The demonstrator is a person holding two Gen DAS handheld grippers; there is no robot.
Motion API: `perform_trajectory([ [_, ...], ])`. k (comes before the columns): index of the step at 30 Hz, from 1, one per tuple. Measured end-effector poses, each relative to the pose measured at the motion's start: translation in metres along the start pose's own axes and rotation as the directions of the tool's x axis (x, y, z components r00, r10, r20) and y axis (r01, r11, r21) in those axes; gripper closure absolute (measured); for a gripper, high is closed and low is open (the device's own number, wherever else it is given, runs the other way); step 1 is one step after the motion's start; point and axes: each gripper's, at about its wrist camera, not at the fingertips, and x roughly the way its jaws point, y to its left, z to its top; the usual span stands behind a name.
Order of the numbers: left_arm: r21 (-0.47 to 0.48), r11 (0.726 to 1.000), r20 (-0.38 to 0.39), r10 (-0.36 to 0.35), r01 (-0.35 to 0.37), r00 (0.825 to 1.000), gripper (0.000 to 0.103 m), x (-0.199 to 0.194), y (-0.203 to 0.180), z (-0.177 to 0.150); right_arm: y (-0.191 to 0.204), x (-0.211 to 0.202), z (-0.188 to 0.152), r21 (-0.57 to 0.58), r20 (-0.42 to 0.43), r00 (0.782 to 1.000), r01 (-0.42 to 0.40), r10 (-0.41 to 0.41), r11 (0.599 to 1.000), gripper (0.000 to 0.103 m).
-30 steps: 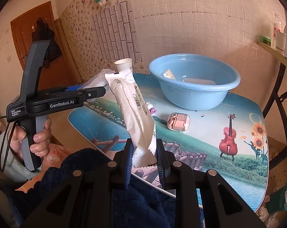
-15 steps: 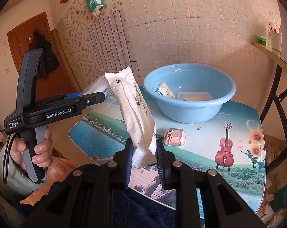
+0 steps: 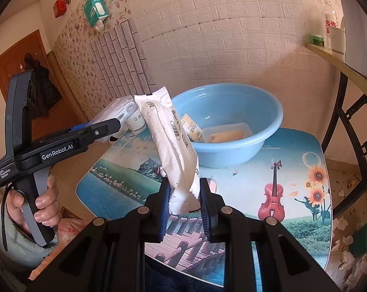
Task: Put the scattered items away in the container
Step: 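Lower the floss-pick box with the left tool while the right tool lowers the white packet into the basin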
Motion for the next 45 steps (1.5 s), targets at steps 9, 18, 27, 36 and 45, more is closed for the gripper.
perform_trajectory([
  [9, 0.018, 1.000, -0.017, -0.021, 0.021, 1.000, 0.050, 0.027, -0.015, 0.018, -0.019, 0.015, 0.023, 0.040, 0.011, 1.000, 0.003, -0.003, 0.999, 0.079],
  [18, 0.042, 0.999, -0.040, -0.028, 0.030, 0.999, 0.050, 0.058, -0.027, 0.031, -0.038, 0.030, 0.042, 0.063, 0.018, 1.000, 0.005, -0.006, 0.998, 0.079],
  [27, 0.042, 0.998, -0.070, -0.038, 0.041, 0.997, 0.050, 0.089, -0.031, 0.036, -0.057, 0.051, 0.050, 0.082, 0.000, 1.000, 0.012, -0.012, 0.997, 0.079],
  [36, 0.057, 0.997, -0.104, -0.042, 0.048, 0.994, 0.050, 0.115, -0.034, 0.035, -0.065, 0.070, 0.056, 0.091, -0.006, 1.000, 0.007, -0.007, 0.996, 0.079],
  [45, 0.056, 0.998, -0.084, -0.027, 0.032, 0.996, 0.026, 0.119, -0.033, 0.034, -0.063, 0.075, 0.059, 0.088, -0.007, 1.000, 0.008, -0.007, 0.996, 0.079],
])
